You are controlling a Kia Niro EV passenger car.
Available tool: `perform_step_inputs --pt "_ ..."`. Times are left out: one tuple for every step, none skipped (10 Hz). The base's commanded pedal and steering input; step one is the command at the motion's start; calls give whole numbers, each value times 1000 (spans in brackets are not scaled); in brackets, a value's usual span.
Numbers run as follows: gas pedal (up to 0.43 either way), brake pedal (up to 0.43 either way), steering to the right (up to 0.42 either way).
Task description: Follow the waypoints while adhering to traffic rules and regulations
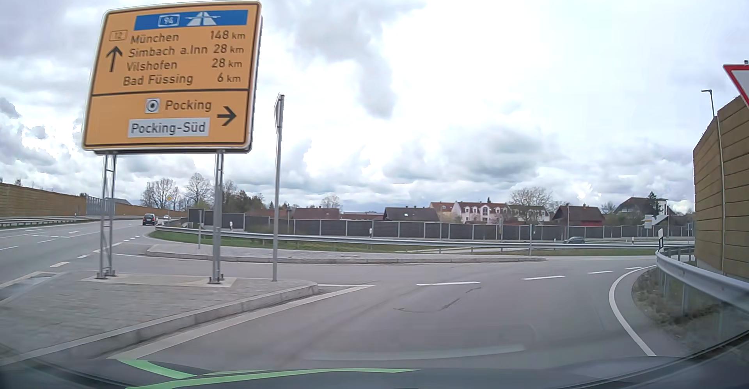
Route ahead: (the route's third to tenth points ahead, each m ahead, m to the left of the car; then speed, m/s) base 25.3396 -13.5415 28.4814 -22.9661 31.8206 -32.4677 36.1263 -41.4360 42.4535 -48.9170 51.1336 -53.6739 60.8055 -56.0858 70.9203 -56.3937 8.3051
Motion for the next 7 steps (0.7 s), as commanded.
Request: perform_step_inputs --pt "0 0 176" --pt "0 0 178" --pt "0 0 179" --pt "0 0 180" --pt "0 0 180" --pt "0 0 180" --pt "0 0 181"
